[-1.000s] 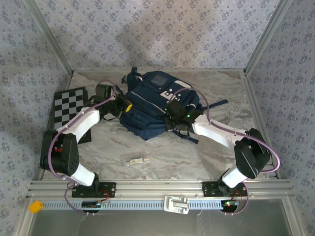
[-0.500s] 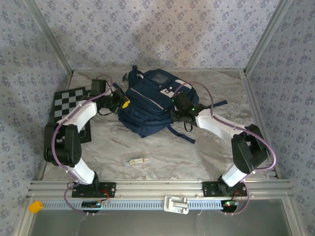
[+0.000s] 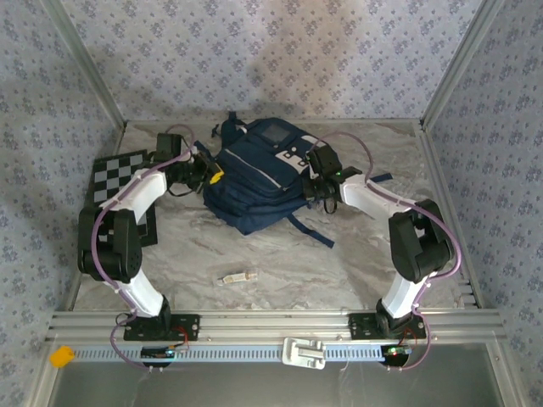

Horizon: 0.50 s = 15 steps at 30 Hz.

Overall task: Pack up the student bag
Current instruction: Zip the student bag at the center of the table.

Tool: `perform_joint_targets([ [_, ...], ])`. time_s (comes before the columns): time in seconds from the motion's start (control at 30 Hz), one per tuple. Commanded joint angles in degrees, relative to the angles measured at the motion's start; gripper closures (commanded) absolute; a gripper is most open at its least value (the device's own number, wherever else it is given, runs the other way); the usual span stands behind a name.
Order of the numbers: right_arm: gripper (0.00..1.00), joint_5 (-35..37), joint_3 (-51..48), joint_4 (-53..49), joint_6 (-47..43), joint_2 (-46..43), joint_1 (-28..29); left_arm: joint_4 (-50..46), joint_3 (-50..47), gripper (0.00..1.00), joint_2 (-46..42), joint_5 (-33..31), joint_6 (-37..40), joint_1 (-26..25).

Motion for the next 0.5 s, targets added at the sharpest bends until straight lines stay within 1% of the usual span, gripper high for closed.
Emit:
perform_joint_targets([
  [0.0,1.0,3.4,1.0,-6.1,0.0,-0.1,-5.0,2.1,3.0,1.0,-0.6,-5.0,2.5,4.4],
  [0.03,1.0,2.3,1.2,-6.7,0.3,-0.6,-4.7,2.2,3.0,0.98,-0.5,-4.6,2.7,4.4],
  [0.07,1.0,2.4,1.6,-7.7,0.3,-1.3,-3.7,2.7,2.9,0.9,-0.6,-3.6,2.8,4.4],
  [0.1,0.96,2.6,1.9,-8.8,0.5,-2.1,-2.5,3.4,2.6,0.81,-0.7,-2.3,2.8,4.4],
  [0.17,0.83,1.4,2.7,-10.6,2.0,-3.7,-1.0,4.3,1.8,0.7,-1.4,-0.7,2.6,4.3],
  [0.23,0.72,-2.6,3.1,-11.4,4.5,-5.2,-0.8,4.4,-0.2,0.66,-3.4,-1.6,2.2,4.2],
  [0.3,0.61,-5.9,3.8,-11.3,6.8,-5.8,-0.7,4.7,-2.6,0.64,-5.9,-2.9,1.8,3.6],
  [0.37,0.57,-9.3,5.9,-11.7,8.4,-4.8,-0.7,4.8,-5.0,0.61,-8.2,-5.1,1.4,2.4],
  [0.47,0.52,-10.0,10.6,-13.0,8.6,-1.6,-0.6,2.4,-6.7,0.57,-11.0,-9.2,1.8,-0.9],
])
